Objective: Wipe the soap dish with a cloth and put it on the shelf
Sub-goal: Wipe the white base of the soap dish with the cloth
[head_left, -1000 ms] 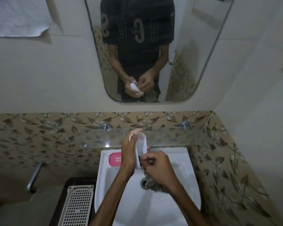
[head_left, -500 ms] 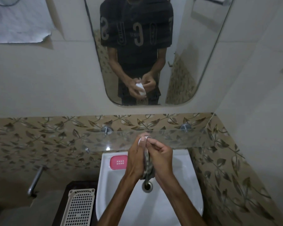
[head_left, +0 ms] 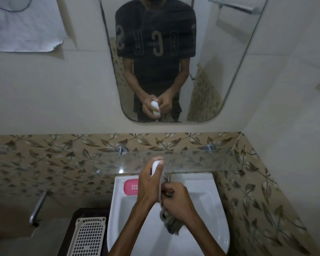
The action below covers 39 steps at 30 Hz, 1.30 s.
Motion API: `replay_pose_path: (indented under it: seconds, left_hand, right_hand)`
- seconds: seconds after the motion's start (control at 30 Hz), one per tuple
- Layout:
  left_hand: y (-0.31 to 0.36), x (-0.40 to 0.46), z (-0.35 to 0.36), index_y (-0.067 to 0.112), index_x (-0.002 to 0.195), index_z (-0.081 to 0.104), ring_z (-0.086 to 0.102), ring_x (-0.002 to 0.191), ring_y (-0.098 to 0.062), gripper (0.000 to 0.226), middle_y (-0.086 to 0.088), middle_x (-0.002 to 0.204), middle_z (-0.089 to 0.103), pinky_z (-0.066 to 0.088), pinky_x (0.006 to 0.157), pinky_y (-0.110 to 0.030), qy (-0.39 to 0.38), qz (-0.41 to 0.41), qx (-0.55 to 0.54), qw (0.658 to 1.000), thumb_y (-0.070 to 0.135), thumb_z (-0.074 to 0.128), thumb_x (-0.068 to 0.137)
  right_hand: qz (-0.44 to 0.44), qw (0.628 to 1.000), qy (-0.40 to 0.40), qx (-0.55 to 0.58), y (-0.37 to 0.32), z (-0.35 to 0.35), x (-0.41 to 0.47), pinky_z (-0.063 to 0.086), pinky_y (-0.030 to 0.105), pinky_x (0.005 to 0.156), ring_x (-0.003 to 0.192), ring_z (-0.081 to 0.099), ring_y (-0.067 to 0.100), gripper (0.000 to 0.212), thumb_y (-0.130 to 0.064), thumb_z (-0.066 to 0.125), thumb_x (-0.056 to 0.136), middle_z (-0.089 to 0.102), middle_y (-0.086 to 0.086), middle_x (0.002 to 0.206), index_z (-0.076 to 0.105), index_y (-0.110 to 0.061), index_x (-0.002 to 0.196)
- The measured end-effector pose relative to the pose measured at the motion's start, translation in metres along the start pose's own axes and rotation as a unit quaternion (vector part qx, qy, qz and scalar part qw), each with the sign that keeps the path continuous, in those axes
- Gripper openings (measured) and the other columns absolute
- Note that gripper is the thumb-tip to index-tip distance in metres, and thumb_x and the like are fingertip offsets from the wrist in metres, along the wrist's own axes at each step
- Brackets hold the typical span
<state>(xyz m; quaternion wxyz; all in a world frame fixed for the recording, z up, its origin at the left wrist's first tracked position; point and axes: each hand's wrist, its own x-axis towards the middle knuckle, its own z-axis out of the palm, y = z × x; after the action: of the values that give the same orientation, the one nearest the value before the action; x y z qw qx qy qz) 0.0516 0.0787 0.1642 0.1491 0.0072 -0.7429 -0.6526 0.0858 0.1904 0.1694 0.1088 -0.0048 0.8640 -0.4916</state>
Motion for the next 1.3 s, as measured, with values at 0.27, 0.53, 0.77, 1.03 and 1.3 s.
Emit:
replay_pose_path:
  seconds: [0.27,0.53,0.77,1.03,1.3]
  left_hand:
    - [-0.019,-0.008,-0.004,0.029,0.122,0.065,0.061,0.112,-0.005,0.033,0.015,0.115,0.063,0.045,0.091,-0.013,-0.078,0.121,0.147,0.979,0.052,0.047,0.106]
    - [-0.027,-0.020,-0.008,0.021,0.132,0.059,0.060,0.111,-0.011,0.046,0.004,0.127,0.056,0.053,0.086,-0.027,-0.119,0.182,0.205,0.954,0.053,0.036,0.109]
    - [-0.035,-0.017,-0.023,0.043,0.154,0.036,0.044,0.137,-0.011,0.048,0.006,0.152,0.042,0.038,0.114,-0.028,-0.179,0.196,0.272,0.925,0.057,0.033,0.109]
    - [0.011,-0.009,0.008,0.021,0.155,0.038,0.043,0.143,-0.019,0.074,-0.005,0.160,0.041,0.040,0.109,-0.026,-0.065,-0.185,-0.069,0.978,0.050,0.061,0.092]
    - [0.040,0.025,-0.017,-0.004,0.133,0.057,0.070,0.091,-0.038,0.073,-0.030,0.114,0.070,0.057,0.088,-0.049,-0.095,-0.418,-0.352,0.832,0.035,0.079,0.075]
  right_hand:
    - [0.239,0.867,-0.057,0.433,-0.003,-0.008,0.001,0.051,0.036,0.081,0.098,0.059,0.032,0.031,-0.010,0.053,0.101,0.068,0.024,0.106,0.071,0.013,0.111]
    - [0.334,0.636,-0.059,0.693,-0.023,-0.030,0.010,0.045,0.039,0.112,0.112,0.060,0.036,0.046,-0.013,0.057,0.094,0.062,0.022,0.129,0.059,0.003,0.137]
    - [0.249,0.694,-0.116,0.666,-0.015,-0.035,0.009,0.031,0.045,0.124,0.129,0.055,0.037,0.056,-0.016,0.071,0.088,0.060,0.025,0.136,0.060,0.007,0.138]
    - [0.131,0.893,0.012,0.430,-0.015,-0.029,0.005,0.055,0.038,0.089,0.095,0.073,0.029,0.014,-0.005,0.077,0.083,0.078,0.019,0.101,0.081,-0.010,0.095]
    - [-0.167,0.985,-0.001,0.039,-0.018,-0.024,-0.008,0.058,0.022,0.094,0.104,0.071,0.002,0.023,-0.018,0.077,0.088,0.077,-0.012,0.110,0.080,-0.021,0.111]
